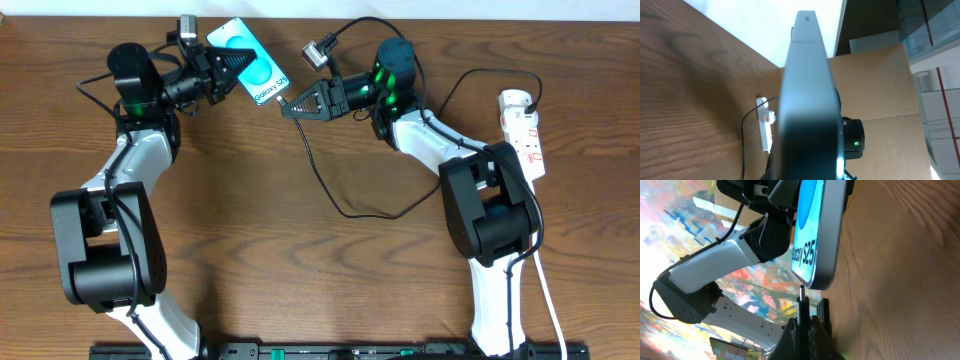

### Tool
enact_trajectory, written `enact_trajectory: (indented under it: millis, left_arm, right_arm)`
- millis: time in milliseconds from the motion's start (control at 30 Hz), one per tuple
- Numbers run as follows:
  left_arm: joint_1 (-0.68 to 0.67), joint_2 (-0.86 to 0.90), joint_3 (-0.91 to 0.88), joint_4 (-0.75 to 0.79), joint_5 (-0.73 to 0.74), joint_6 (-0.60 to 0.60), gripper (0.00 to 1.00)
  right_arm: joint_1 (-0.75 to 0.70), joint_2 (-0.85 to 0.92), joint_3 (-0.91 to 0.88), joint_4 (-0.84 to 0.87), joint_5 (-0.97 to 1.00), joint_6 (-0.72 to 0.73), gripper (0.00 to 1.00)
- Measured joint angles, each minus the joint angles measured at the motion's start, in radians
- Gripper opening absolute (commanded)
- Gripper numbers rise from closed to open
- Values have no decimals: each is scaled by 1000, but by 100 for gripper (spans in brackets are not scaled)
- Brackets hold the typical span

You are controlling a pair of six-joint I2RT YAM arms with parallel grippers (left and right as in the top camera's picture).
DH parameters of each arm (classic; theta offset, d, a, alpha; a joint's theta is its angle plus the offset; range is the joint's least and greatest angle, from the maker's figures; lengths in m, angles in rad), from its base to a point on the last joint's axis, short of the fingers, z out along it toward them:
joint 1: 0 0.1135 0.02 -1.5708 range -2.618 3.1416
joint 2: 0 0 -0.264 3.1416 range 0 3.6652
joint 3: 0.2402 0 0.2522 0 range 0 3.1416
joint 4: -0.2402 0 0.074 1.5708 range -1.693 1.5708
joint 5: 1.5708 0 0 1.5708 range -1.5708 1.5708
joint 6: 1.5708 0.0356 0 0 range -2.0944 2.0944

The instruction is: Plug charger to phone and switch on socket

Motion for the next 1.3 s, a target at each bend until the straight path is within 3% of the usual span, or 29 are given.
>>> enact_trajectory:
  millis: [1300]
  left_arm:
    - [-17, 0, 0, 1, -37, -6, 7]
  right_arm:
    - [0, 0, 0, 0, 30, 0, 1]
